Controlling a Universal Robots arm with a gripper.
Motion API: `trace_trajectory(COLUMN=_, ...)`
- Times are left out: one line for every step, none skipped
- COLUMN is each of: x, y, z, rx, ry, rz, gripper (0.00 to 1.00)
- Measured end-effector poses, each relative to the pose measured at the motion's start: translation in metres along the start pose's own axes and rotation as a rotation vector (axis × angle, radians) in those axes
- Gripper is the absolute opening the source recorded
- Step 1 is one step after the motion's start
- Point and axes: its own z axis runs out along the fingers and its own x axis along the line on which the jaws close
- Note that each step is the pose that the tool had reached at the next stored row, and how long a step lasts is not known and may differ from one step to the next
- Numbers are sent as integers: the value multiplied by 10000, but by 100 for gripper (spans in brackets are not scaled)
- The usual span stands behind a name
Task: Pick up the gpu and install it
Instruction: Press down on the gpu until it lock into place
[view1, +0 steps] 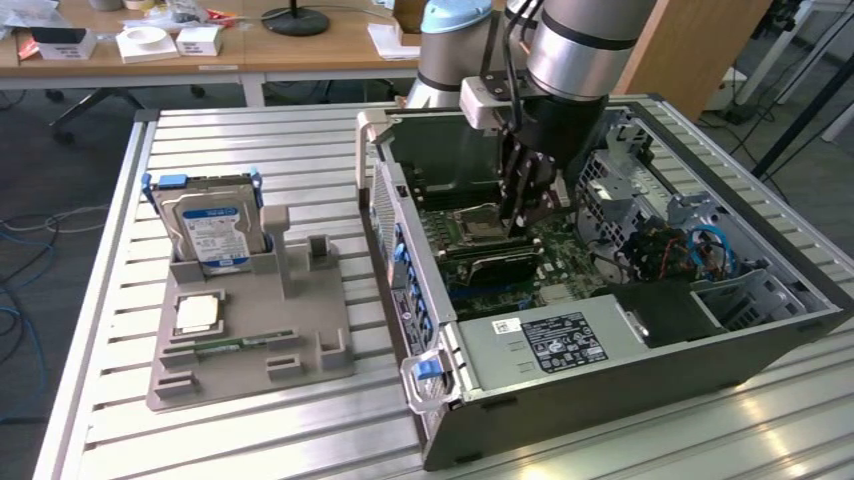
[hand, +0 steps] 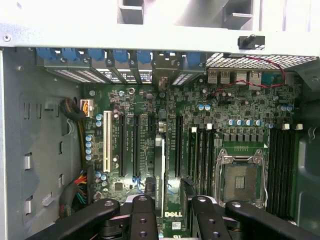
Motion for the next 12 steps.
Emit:
trace_trajectory(x=0, y=0, z=0, rx=0, ry=-1, rz=0, gripper=34)
trace_trajectory(x=0, y=0, z=0, rx=0, ry=0, rz=0, gripper=34)
trace_trajectory(x=0, y=0, z=0, rx=0, ry=0, rz=0, gripper=34)
trace_trajectory(x=0, y=0, z=0, rx=0, ry=0, rz=0, gripper=34)
trace_trajectory(x=0, y=0, z=0, rx=0, ry=0, rz=0, gripper=34)
trace_trajectory(x=0, y=0, z=0, rx=0, ry=0, rz=-1, gripper=34)
trace_trajectory(x=0, y=0, z=0, rx=0, ry=0, rz=0, gripper=33)
trace_trajectory(x=0, y=0, z=0, rx=0, ry=0, rz=0, gripper=33)
trace_trajectory(x=0, y=0, z=0, rx=0, ry=0, rz=-1, gripper=26)
trace_trajectory(x=0, y=0, z=0, rx=0, ry=0, rz=0, gripper=20)
trace_trajectory(x=0, y=0, z=0, rx=0, ry=0, rz=0, gripper=20)
trace_trajectory(x=0, y=0, z=0, rx=0, ry=0, rz=0, gripper=14)
